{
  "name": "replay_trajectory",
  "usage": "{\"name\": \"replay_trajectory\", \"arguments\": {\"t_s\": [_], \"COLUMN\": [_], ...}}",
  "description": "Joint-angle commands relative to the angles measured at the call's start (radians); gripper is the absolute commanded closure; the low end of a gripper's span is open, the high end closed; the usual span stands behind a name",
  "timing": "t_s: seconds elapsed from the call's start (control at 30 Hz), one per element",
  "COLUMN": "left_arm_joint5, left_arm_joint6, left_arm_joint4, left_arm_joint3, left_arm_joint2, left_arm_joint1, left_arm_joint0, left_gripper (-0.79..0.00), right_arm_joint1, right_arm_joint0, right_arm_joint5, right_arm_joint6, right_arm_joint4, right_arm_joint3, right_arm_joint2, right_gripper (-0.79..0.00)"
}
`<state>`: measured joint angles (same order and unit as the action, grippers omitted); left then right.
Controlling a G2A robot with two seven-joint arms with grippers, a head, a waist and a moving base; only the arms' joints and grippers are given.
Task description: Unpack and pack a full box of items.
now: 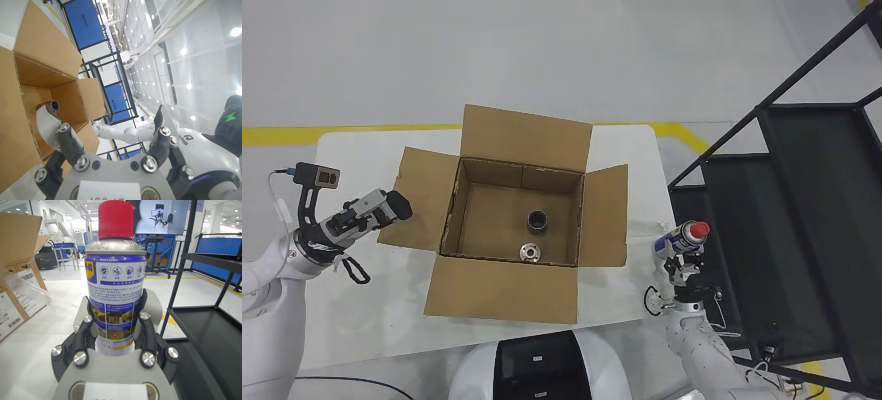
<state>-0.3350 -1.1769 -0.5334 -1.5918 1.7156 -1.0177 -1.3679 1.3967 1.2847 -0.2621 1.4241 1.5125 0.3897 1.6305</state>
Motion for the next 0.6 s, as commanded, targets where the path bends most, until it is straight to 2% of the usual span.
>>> {"name": "replay_trajectory", "arguments": {"t_s": [0.0,0.57], "left_arm_joint5": [0.000,0.000], "left_arm_joint6": [0.000,0.000], "left_arm_joint4": [0.000,0.000], "left_arm_joint3": [0.000,0.000], "left_arm_joint2": [0.000,0.000], "left_arm_joint1": [0.000,0.000], "left_arm_joint0": [0.000,0.000], "left_gripper": [-0.785,-0.785], "right_arm_joint1": [0.001,0.024], "right_arm_joint0": [-0.011,-0.070], "right_arm_joint5": [0.010,0.076], "right_arm_joint6": [0.009,0.029], "right_arm_joint4": [-0.004,-0.049], "right_arm_joint3": [-0.022,-0.112], "right_arm_joint2": [-0.006,-0.059], "right_gripper": [0.000,0.000]}}
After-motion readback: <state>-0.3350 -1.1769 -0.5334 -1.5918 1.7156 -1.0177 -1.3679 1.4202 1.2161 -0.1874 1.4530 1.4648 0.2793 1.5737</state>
